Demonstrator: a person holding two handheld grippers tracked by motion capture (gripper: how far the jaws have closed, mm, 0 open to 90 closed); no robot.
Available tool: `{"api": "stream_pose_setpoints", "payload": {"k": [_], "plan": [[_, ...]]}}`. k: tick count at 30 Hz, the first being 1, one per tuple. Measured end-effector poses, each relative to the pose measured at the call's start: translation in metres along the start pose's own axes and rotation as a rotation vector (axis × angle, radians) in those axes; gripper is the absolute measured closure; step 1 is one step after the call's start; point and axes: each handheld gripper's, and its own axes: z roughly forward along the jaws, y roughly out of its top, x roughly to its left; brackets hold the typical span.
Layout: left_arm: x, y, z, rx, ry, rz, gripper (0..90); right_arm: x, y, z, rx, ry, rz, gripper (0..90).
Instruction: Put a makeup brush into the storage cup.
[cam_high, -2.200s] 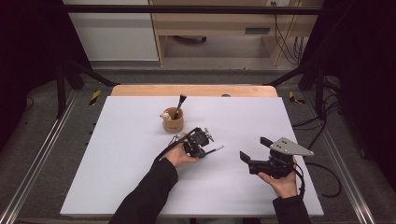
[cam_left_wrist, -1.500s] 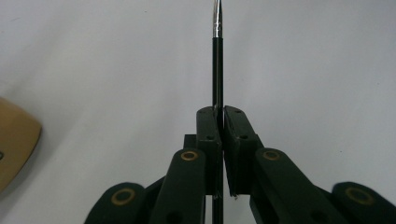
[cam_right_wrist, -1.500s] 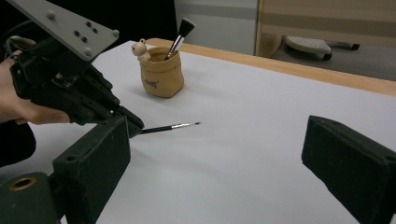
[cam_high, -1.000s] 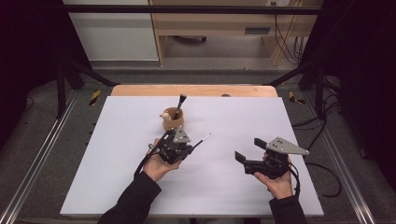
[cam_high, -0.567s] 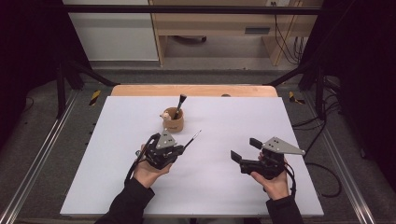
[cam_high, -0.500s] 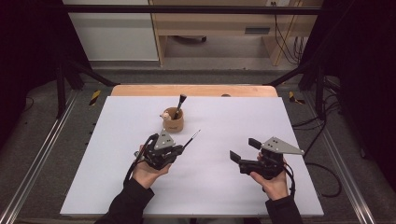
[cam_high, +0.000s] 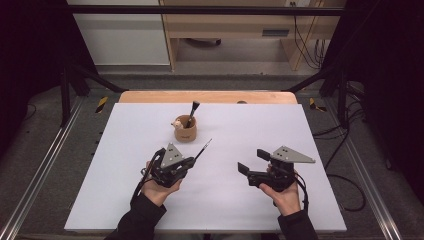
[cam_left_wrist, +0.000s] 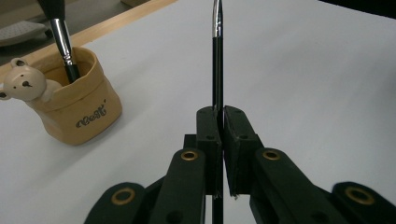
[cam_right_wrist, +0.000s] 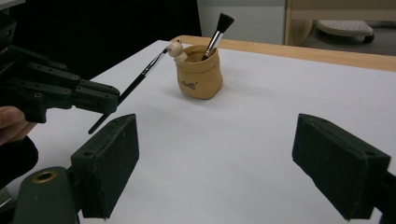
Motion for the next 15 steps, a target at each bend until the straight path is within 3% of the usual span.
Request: {"api": "stream_pose_setpoints", "payload": {"k": [15], "plan": [[-0.019, 0.009, 0.006, -0.053, 0.000, -0.017, 85.4, 0.022, 0.012, 0.029, -0.026, 0.071, 0.060, 20.8]]}}
